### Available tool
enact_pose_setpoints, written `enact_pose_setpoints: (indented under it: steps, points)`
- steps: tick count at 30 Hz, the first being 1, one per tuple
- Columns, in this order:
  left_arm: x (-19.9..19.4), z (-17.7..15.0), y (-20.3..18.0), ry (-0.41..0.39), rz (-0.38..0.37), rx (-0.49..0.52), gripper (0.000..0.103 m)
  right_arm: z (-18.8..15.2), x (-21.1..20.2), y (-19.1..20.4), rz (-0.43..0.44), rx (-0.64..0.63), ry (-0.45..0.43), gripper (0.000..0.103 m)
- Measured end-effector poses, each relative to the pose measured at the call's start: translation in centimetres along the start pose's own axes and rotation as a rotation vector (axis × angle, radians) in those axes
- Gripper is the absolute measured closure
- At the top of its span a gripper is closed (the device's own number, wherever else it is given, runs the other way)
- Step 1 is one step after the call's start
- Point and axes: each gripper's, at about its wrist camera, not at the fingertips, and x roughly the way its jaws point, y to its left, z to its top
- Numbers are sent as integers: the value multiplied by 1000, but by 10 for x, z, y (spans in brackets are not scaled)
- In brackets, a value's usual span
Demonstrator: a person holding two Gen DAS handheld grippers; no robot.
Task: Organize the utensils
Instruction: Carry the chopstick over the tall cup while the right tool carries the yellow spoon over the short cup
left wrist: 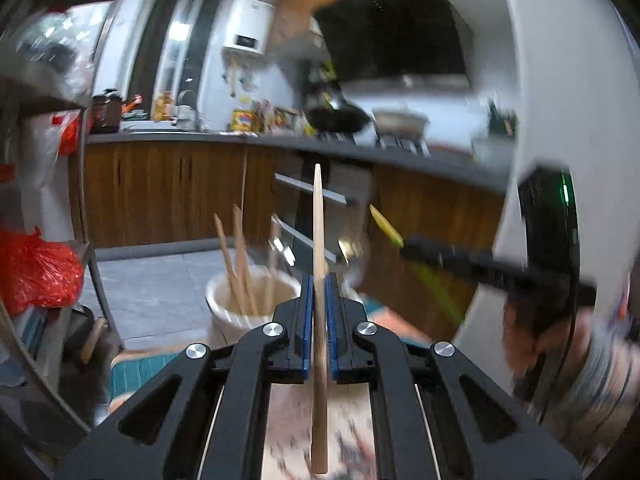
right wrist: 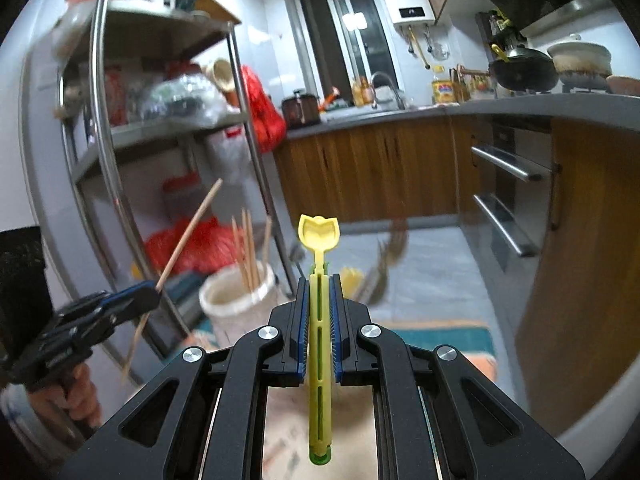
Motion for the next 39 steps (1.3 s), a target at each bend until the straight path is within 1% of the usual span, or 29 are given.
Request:
enact_pose_setpoints:
  steps: [5,9,13,16,19,21,25,30,35,39]
  points:
    - [28,19,32,-91,-13,-122,97,18,30,-6,47,67,-56,92]
    - [52,25,50,-120,-19,-200,97,23,59,-11,81,122,-64,92]
    - [64,19,53,-155,7,-220,97,18,80,-20,86,175,-60,92]
    - [73,15,47,-169,47,-178,97,12,91,-25,84,200,-60,92]
    - [81,9,40,-175,96,-113,97,5,99,-23,66,182,-53,92]
    - [81,5,36,-182,118,-88,97,-2,100,-21,47,164,-58,92]
    - [83,-2,39,-175,124,-83,97,-11,102,-21,15,142,-73,92]
    - [78,-12,38,-143,130,-58,97,-17,100,-10,-16,58,-57,92]
    - [68,-22,32,-95,134,-26,97,-25,92,-6,-23,35,-49,92]
    - [64,-27,26,-30,166,5,97,-31,84,-3,-24,14,-26,92]
